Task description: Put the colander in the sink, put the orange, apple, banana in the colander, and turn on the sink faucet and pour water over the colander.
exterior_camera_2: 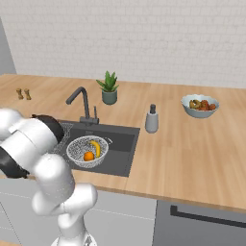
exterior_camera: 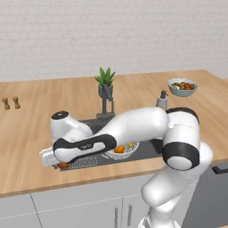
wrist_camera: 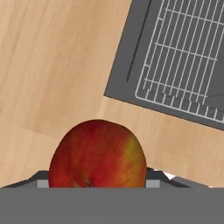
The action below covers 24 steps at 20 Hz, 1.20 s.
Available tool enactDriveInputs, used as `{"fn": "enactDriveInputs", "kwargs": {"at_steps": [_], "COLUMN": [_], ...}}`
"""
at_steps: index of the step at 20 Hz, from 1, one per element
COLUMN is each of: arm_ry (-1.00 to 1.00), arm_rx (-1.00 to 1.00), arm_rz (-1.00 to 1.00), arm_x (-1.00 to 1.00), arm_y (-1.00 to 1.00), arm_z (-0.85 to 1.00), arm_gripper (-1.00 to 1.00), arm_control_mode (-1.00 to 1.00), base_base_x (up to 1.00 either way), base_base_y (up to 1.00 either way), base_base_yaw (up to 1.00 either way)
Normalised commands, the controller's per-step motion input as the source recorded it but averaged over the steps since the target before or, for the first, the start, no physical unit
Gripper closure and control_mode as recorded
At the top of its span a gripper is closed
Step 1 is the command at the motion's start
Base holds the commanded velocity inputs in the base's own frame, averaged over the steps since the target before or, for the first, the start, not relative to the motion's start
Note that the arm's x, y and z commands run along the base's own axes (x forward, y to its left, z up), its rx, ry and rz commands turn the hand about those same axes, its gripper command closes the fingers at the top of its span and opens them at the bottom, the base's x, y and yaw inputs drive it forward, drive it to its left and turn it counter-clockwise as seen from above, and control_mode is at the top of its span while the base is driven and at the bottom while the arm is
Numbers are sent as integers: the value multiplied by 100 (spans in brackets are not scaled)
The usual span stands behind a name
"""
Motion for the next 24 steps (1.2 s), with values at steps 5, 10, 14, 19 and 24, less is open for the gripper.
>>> {"fn": "enactDriveInputs", "kwargs": {"at_steps": [5,10,14,19,24], "arm_ry": [16,14,8,0,0], "arm_rx": [9,4,0,-2,-3], "arm_rz": [-1,-4,-4,-2,-7], "arm_x": [-1,0,16,17,34], "arm_y": [-100,-100,-98,-75,-58], "arm_z": [37,15,1,-5,-2], "arm_gripper": [100,100,100,100,100], "arm_control_mode": [-100,-100,-100,-100,-100], "base_base_x": [0,0,0,0,0], "base_base_y": [0,0,0,0,0], "base_base_yaw": [0,0,0,0,0]}}
